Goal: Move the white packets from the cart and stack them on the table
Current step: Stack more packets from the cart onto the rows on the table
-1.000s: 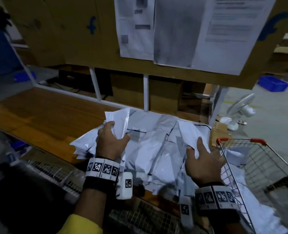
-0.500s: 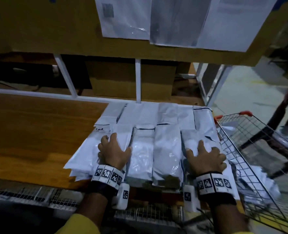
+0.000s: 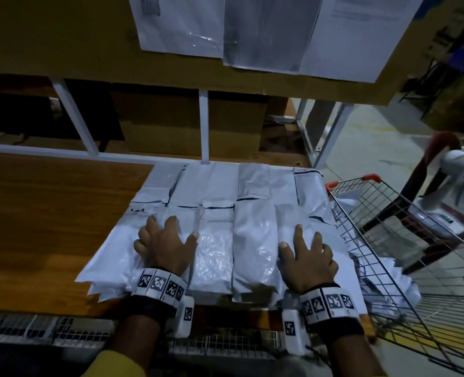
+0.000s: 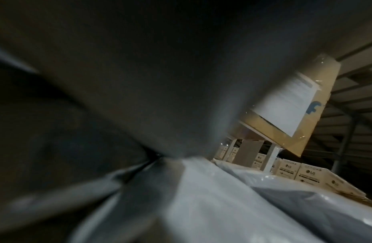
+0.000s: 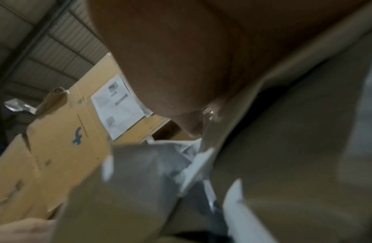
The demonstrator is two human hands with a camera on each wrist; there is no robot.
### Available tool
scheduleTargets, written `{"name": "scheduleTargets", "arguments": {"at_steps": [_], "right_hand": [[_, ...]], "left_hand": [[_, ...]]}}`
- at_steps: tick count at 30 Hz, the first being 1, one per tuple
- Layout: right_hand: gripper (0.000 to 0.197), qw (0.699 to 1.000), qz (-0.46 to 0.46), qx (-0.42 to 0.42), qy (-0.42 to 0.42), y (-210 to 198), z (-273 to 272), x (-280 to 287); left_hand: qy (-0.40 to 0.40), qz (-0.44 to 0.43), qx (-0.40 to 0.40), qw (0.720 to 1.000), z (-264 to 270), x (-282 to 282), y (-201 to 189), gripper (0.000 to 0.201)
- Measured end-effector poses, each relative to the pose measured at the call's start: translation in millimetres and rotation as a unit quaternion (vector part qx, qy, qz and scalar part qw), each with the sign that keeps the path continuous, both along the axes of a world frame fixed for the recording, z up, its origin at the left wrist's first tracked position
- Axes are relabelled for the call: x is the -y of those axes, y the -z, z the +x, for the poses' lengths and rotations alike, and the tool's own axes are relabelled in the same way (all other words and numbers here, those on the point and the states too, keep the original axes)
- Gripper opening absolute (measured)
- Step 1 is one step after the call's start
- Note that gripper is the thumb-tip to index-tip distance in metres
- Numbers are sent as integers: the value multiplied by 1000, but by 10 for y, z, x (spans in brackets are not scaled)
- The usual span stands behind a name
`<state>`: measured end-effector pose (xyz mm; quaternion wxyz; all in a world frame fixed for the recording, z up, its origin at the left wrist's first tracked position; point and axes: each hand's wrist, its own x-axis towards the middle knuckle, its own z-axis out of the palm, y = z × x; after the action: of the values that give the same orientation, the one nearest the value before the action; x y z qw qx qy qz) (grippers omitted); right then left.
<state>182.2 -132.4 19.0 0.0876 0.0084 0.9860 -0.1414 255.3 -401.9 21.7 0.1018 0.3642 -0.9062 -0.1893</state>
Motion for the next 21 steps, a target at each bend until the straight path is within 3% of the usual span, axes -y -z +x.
{"name": "scheduleTargets", "arguments": {"at_steps": [9,15,21], "right_hand": [[64,994,-90,-50,22,-372,-156,-607],[58,989,-128,-61,34,-374,-342,-1381],[59,987,-134,-76,52,-314,-444,-2446]], "left_hand": [[40,17,-82,996,-173,-655,-652,55],[152,44,-165,974,-424,-1682,-995,47],[232,60,-183,953,-838,-2883,-1167,49]]}}
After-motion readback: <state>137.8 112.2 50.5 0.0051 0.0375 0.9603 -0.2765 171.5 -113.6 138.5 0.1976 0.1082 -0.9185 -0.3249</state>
